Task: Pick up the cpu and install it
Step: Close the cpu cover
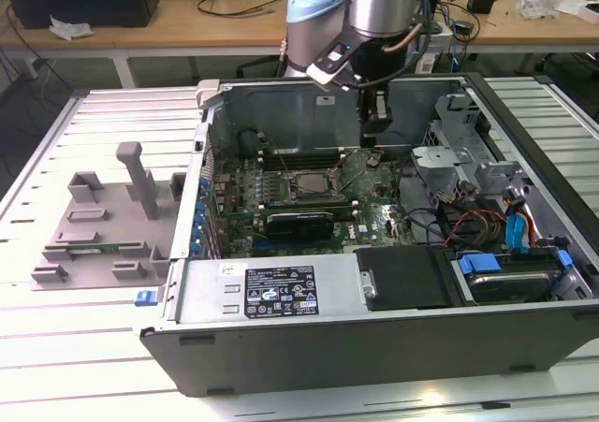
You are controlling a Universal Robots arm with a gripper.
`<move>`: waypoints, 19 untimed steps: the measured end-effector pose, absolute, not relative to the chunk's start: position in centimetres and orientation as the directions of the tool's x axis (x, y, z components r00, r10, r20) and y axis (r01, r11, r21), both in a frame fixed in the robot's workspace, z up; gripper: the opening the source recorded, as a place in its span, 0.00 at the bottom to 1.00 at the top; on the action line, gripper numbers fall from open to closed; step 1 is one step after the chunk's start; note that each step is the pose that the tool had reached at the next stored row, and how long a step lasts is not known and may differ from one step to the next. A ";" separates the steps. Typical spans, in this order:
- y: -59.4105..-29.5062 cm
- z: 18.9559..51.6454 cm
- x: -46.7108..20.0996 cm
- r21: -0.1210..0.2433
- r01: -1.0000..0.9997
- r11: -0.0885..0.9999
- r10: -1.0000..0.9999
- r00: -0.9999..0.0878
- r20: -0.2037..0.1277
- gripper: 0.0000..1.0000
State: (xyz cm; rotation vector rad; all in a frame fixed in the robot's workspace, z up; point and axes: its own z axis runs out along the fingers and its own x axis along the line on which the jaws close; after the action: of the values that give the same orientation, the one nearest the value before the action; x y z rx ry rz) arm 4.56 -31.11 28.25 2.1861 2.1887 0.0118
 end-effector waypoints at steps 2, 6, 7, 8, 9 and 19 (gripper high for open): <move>-31.1 28.0 5.5 0.039 0.999 0.002 1.000 -0.001 -0.029 0.11; -31.1 26.6 6.0 0.039 0.999 0.002 1.000 -0.001 -0.029 0.11; -31.1 26.5 6.0 0.039 0.999 0.002 1.000 -0.001 -0.029 0.11; -31.1 26.3 6.0 0.039 0.999 0.002 1.000 -0.001 -0.029 0.11; -31.1 26.0 6.1 0.039 0.999 0.002 1.000 -0.001 -0.029 0.11; -31.0 24.3 5.2 0.039 0.999 0.002 1.000 -0.001 -0.019 0.11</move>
State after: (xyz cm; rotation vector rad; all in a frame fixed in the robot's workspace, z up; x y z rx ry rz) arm 5.20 -31.03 24.26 2.1912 2.1940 0.0213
